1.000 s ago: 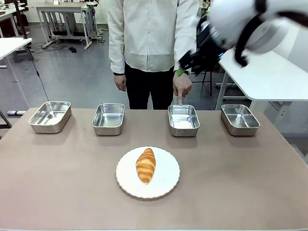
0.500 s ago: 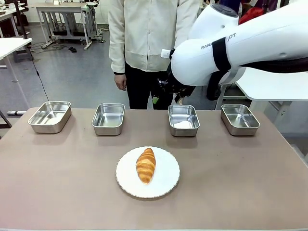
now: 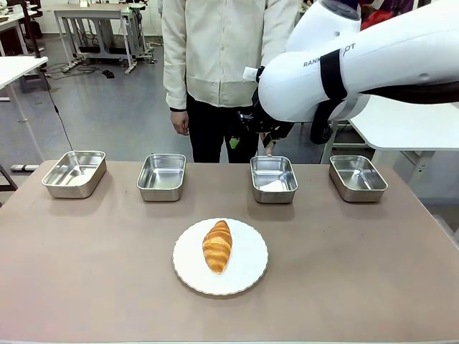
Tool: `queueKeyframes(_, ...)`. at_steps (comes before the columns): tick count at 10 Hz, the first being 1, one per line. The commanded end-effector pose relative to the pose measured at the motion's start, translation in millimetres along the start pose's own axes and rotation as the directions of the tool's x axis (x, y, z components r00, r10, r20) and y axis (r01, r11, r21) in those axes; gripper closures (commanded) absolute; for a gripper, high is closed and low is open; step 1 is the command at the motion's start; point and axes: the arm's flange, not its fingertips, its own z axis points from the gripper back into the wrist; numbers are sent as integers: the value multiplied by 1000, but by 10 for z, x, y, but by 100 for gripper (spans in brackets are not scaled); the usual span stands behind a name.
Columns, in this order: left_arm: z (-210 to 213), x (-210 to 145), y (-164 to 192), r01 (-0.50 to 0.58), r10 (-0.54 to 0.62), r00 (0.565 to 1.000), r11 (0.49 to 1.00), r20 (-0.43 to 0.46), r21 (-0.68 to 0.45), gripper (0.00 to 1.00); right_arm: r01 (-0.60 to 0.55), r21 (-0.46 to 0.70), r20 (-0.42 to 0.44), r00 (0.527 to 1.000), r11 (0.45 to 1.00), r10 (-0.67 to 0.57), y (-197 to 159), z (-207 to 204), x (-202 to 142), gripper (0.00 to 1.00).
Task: Place the bread in the container.
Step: Place the Butter Roll into the Airtight Container indicated by the human.
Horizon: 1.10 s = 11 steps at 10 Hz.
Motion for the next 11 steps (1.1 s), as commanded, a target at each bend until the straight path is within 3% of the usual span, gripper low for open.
queueKeyframes(1,8,-5,-30,4,-4,1000,1000,20,-9,0,78,-25,12,997,997,-77,348,-17,-108,0)
queueKeyframes(3,8,-5,-30,4,-4,1000,1000,20,-9,0,192,-49,-30,981,980,-193,589,-177,-139,0)
queueKeyframes(5,8,-5,-30,4,-4,1000,1000,20,-9,0,310,-85,-128,939,947,-319,821,-398,-221,0)
queueKeyframes(11,8,-5,-30,4,-4,1000,1000,20,-9,0,438,-207,-256,839,875,-480,1038,-807,-732,0)
